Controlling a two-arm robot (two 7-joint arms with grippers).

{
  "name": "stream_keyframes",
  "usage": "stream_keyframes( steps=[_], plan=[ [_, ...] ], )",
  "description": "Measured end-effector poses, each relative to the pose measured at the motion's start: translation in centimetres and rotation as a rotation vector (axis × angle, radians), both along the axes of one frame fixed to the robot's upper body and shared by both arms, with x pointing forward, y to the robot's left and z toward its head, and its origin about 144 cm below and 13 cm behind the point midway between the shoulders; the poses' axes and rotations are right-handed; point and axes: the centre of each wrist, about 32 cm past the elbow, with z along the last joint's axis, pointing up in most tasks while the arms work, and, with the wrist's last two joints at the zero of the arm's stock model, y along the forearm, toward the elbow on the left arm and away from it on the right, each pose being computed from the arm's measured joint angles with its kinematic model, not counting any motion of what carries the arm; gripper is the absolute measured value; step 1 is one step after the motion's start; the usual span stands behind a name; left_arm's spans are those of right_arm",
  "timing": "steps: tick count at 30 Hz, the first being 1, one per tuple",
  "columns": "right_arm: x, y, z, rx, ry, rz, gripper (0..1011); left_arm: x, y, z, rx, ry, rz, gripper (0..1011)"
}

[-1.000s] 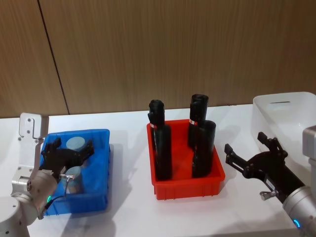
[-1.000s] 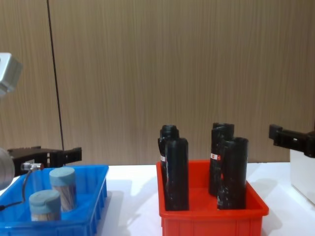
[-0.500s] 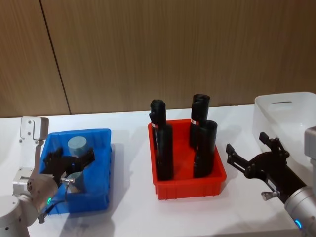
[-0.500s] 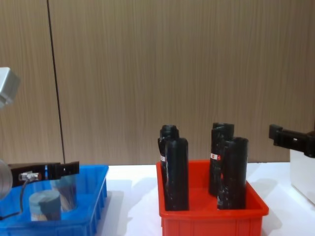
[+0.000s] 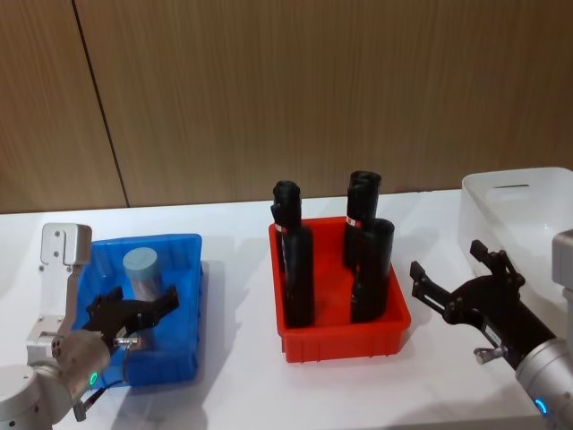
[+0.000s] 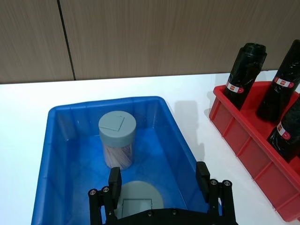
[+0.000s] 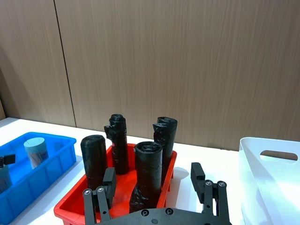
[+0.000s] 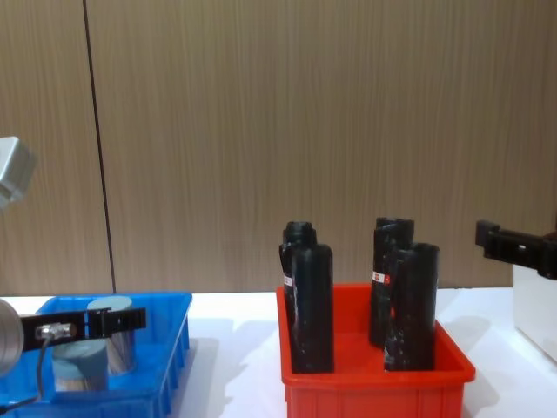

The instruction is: Pick the cotton swabs from the blue box and place them into the white box.

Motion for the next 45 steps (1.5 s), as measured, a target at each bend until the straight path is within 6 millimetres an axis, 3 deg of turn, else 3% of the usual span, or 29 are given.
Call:
stream_keyframes(
  steps=[24, 45],
  plan=[
    [0.0, 0.0, 0.0, 0.0, 0.0, 0.0, 1001, -1.7, 0.2, 0.0, 0.077, 0.038, 0.051, 999],
    [0.0, 0.0, 0.0, 0.0, 0.0, 0.0, 1001, -2.0, 0.4, 0.0, 0.113, -0.002, 0.049, 1000]
  ],
)
